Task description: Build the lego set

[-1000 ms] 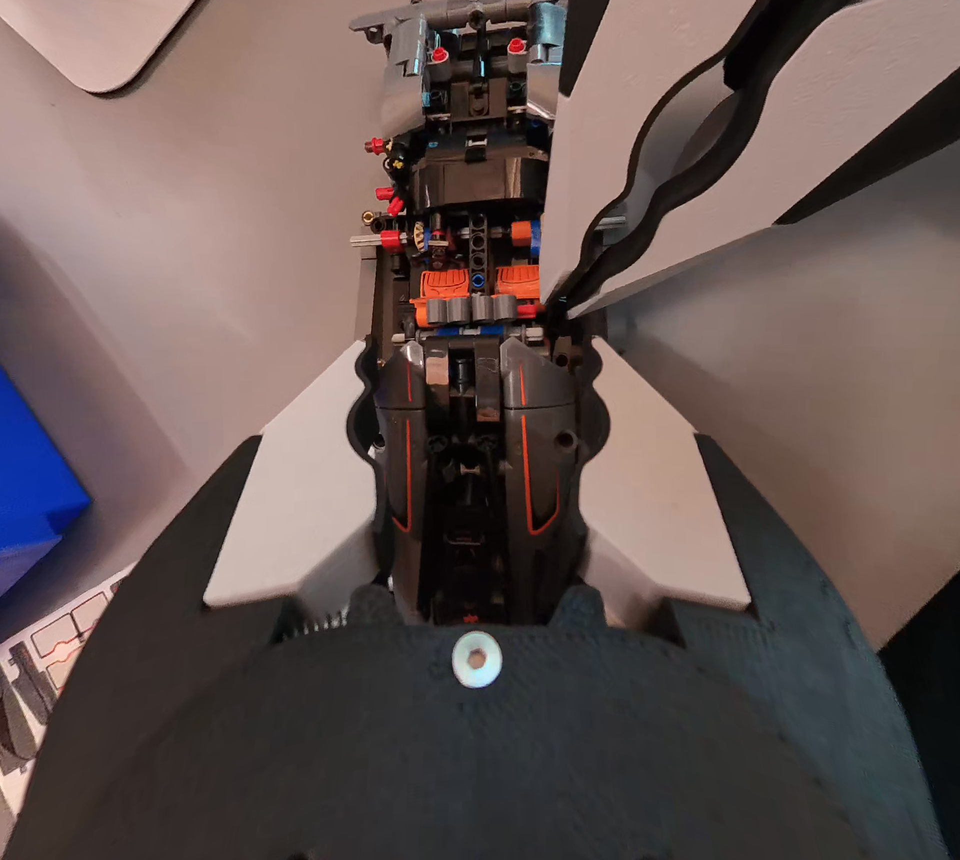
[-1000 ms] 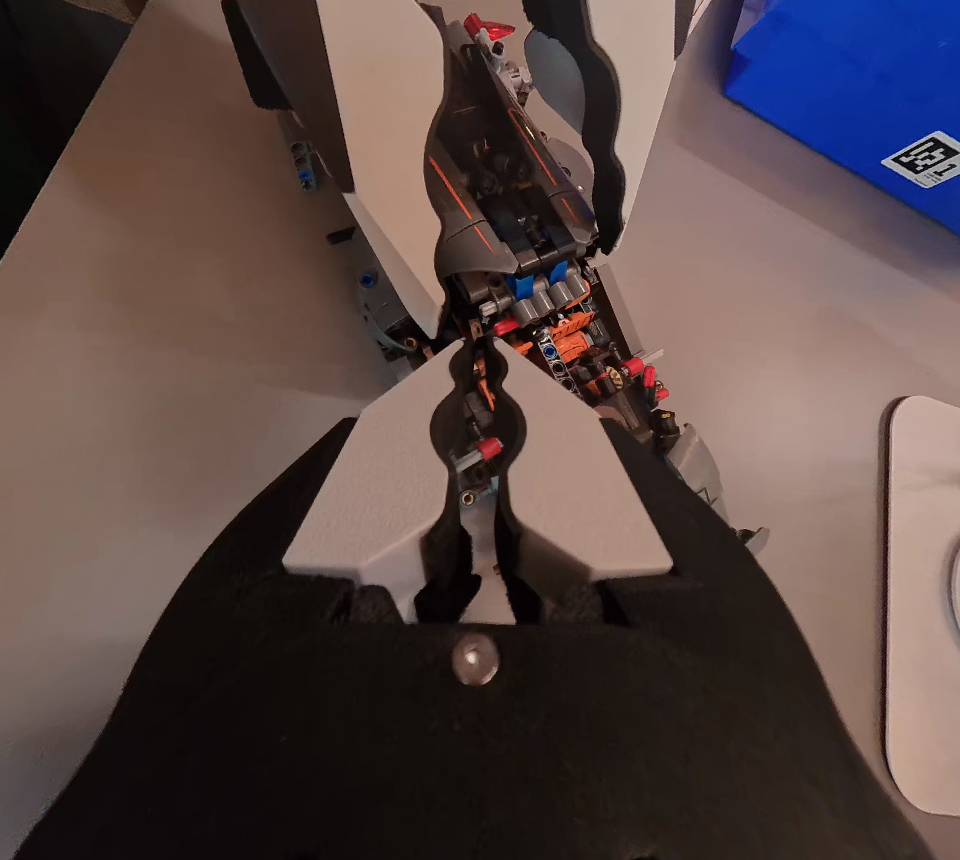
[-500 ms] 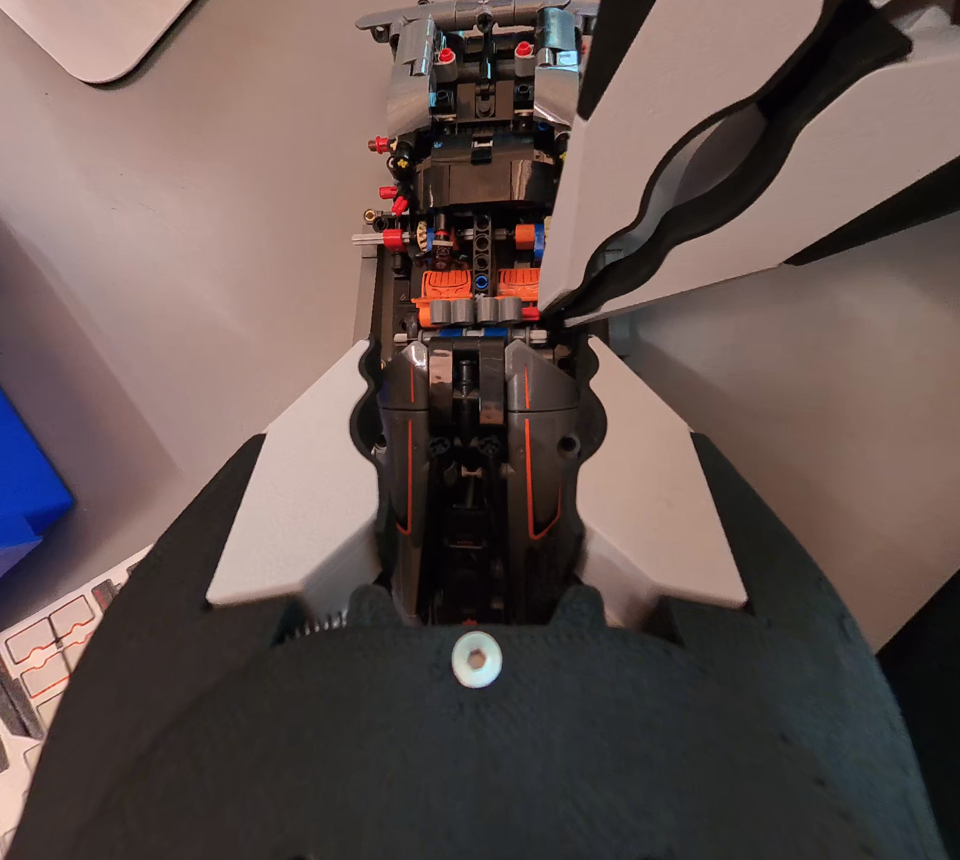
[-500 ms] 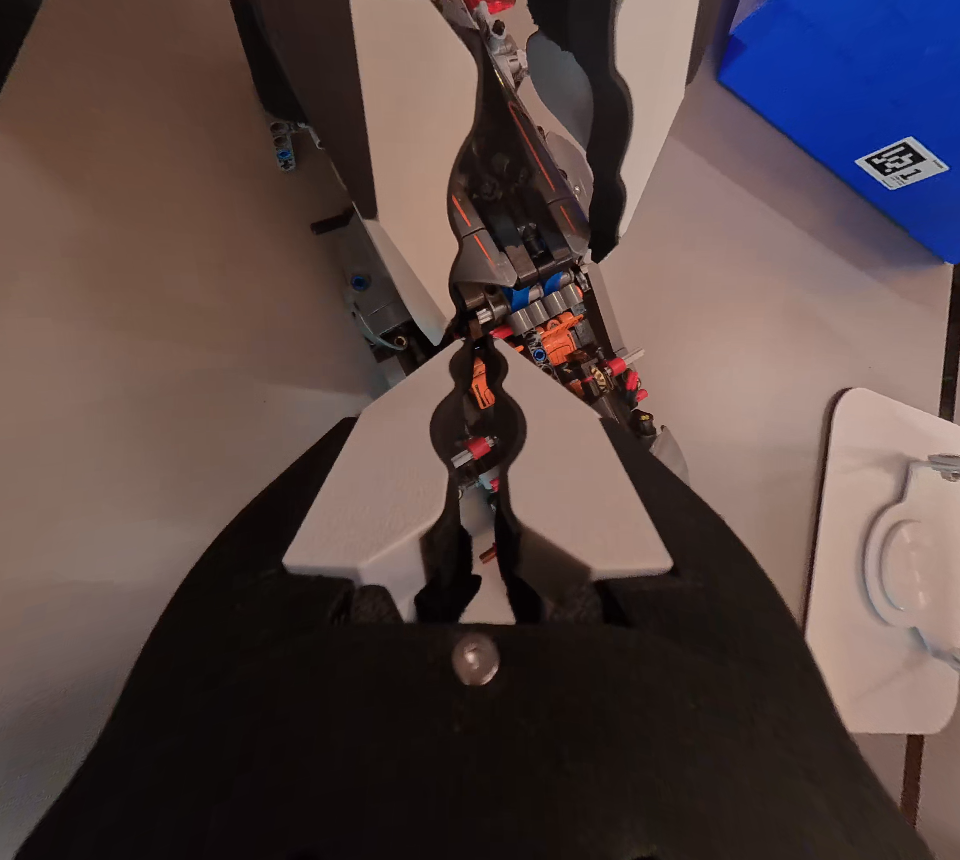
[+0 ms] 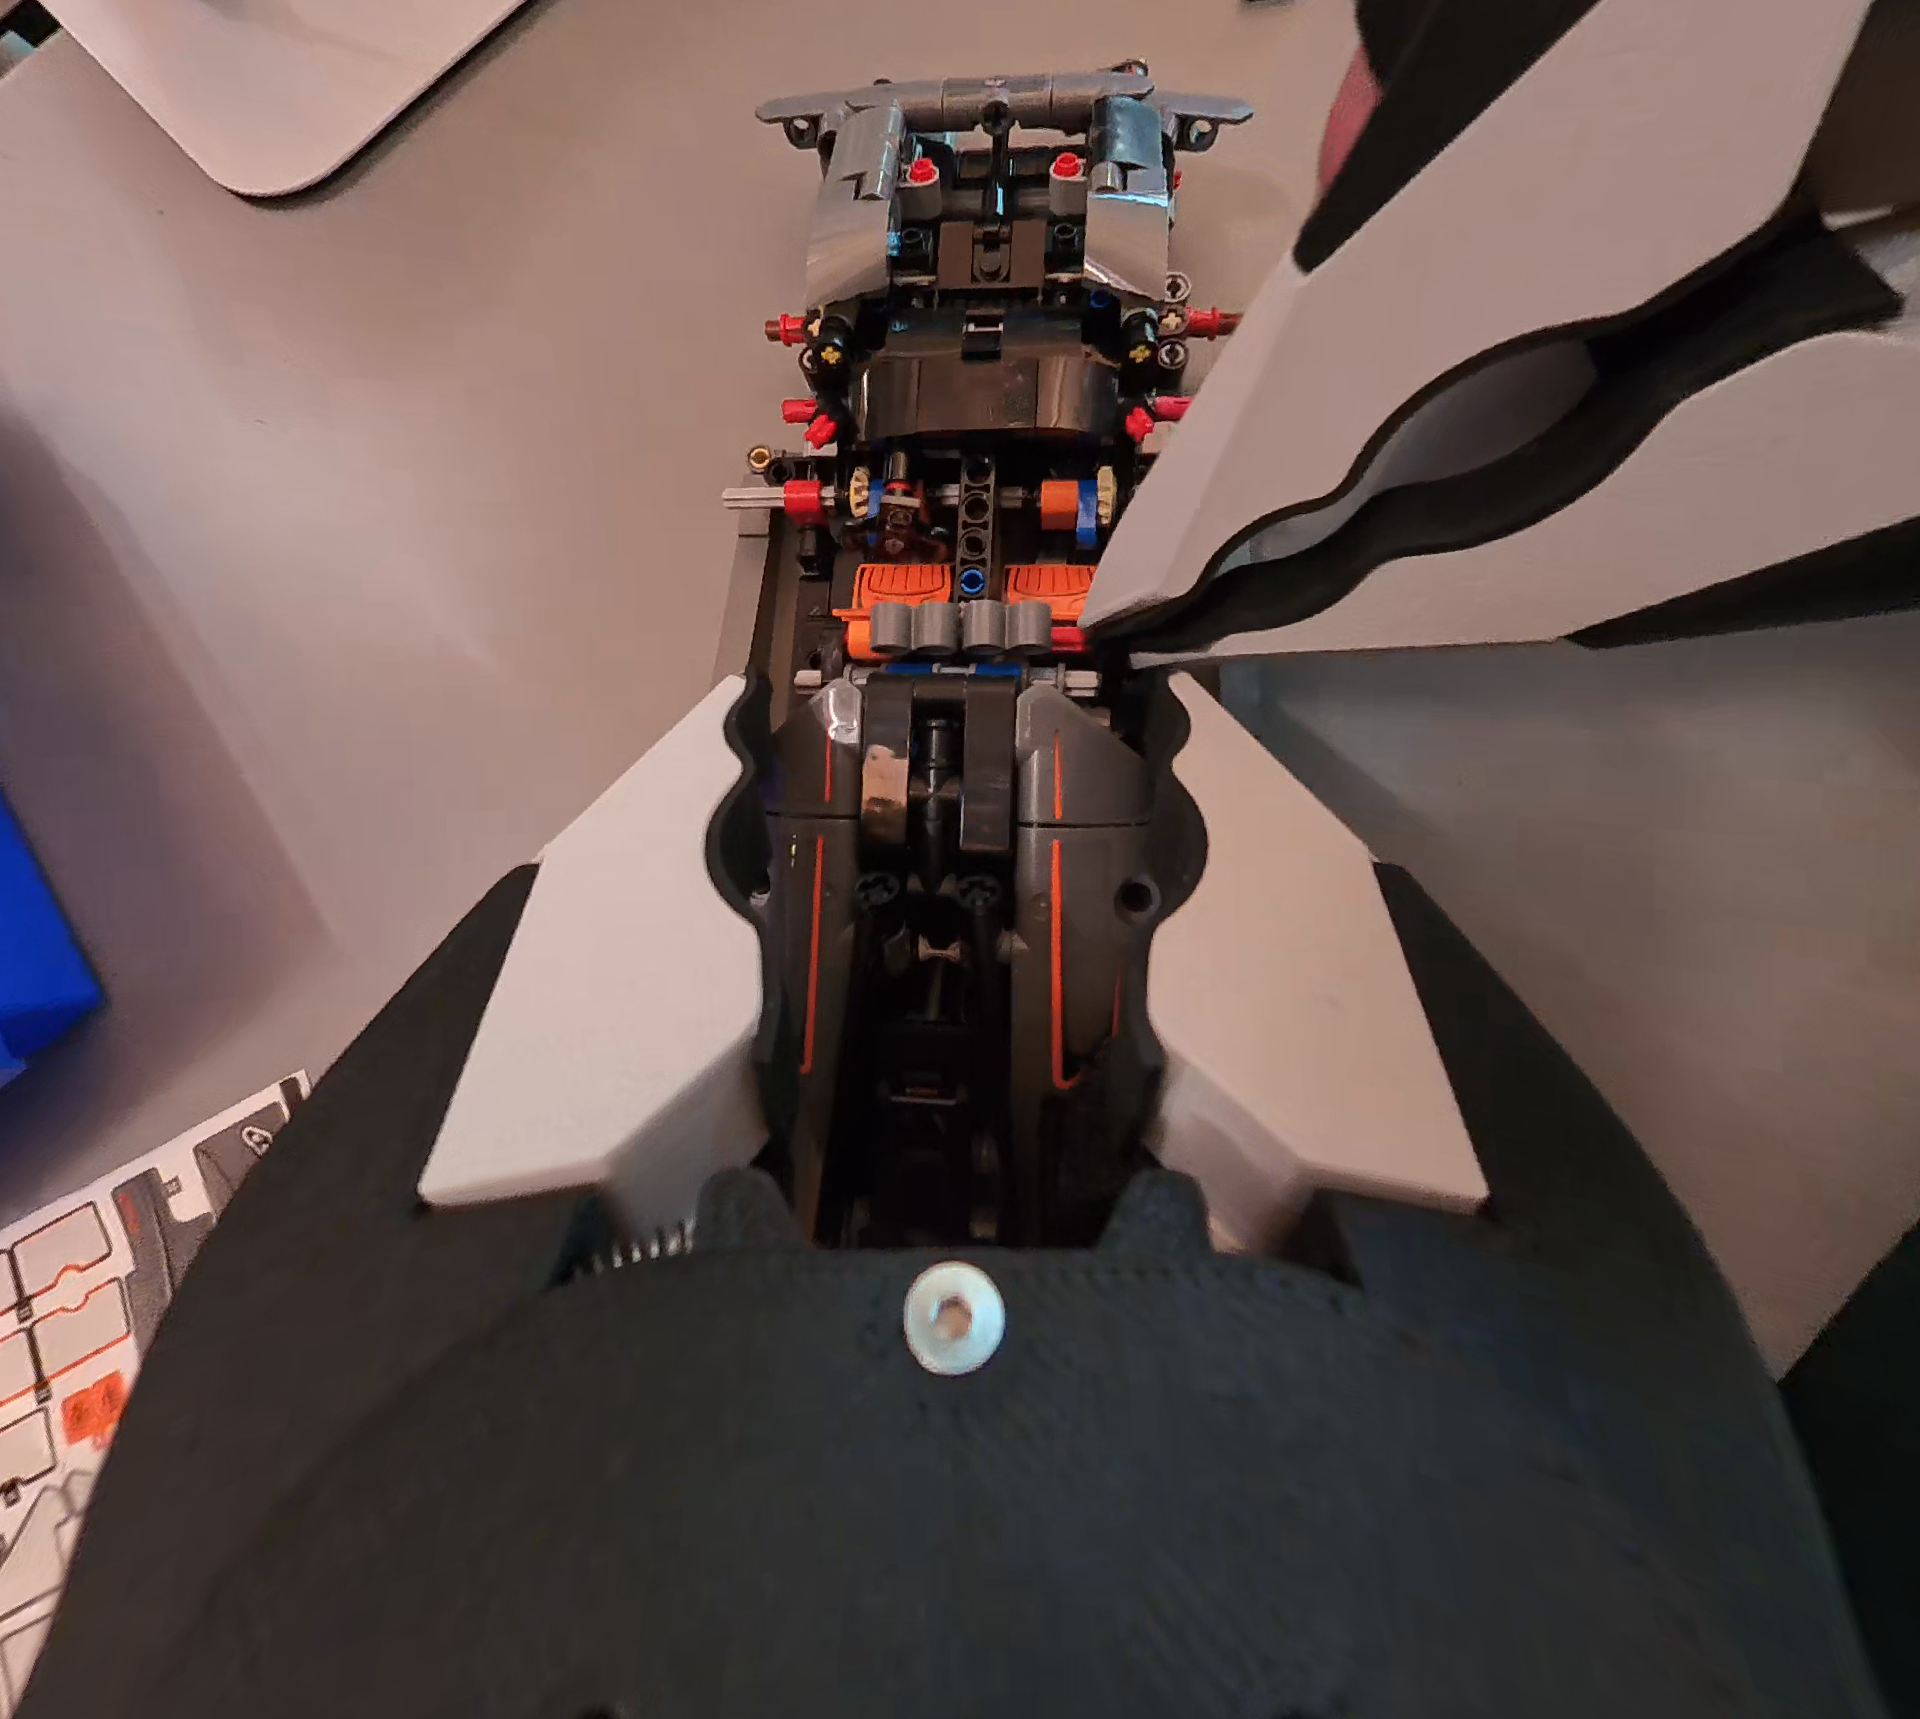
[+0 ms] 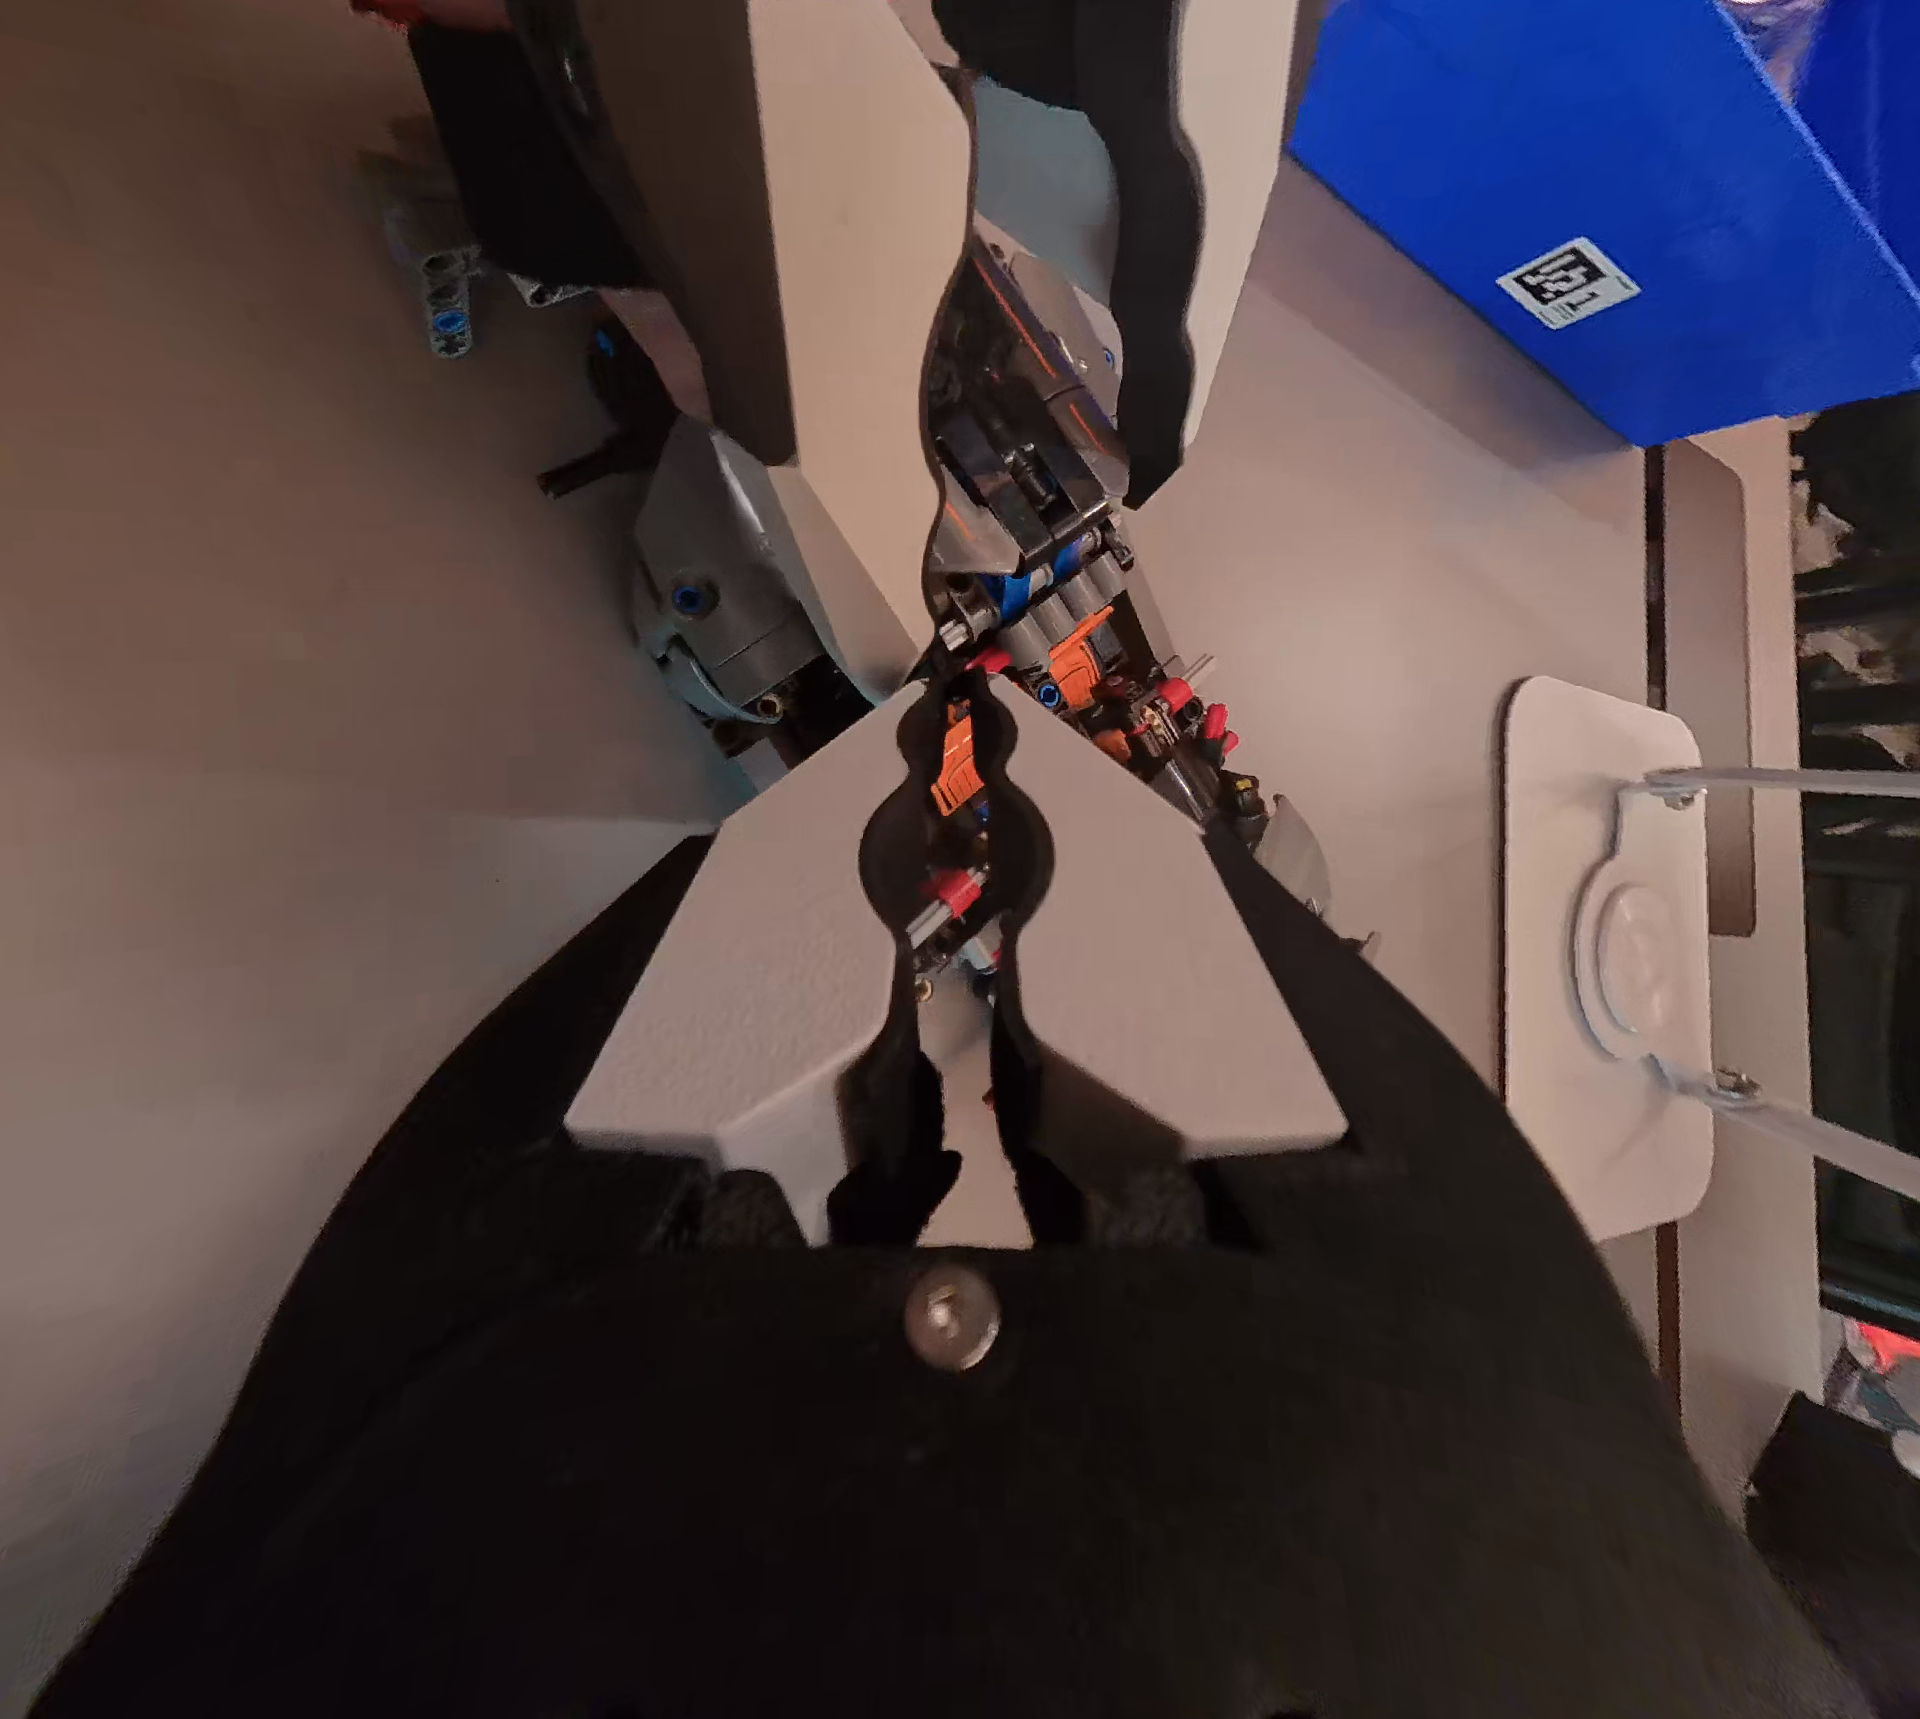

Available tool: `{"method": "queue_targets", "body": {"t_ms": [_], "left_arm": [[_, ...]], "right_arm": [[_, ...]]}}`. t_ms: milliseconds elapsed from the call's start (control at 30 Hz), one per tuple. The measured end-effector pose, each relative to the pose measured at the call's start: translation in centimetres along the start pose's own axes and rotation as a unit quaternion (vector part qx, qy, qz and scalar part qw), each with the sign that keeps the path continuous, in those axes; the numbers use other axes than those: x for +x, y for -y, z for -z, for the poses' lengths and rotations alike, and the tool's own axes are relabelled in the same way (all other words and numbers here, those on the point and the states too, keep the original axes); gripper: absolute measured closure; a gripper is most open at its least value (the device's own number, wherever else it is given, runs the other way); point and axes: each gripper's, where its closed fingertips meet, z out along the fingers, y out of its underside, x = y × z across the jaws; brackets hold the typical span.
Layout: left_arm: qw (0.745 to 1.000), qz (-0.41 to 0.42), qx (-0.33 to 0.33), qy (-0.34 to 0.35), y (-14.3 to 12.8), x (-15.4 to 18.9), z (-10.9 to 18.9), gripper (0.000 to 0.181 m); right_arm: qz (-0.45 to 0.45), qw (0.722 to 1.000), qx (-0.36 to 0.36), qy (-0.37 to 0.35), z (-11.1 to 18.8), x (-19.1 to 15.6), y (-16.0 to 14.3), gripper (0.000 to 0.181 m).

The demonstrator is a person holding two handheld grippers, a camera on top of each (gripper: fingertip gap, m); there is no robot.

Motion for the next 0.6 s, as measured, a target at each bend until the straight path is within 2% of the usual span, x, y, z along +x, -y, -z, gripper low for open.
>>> {"method": "queue_targets", "body": {"t_ms": [333, 600], "left_arm": [[1.0, 0.001, 0.017, -0.001, 0.01, -0.15, -0.01, 0.112], [1.0, 0.001, 0.022, -0.005, 0.06, -0.22, 0.07, 0.112]], "right_arm": [[-0.06, 0.998, -0.016, -0.026, -0.14, 0.24, 0.05, 0.179], [-0.156, 0.988, -0.008, 0.013, -0.26, 0.22, 0.12, 0.179]]}}
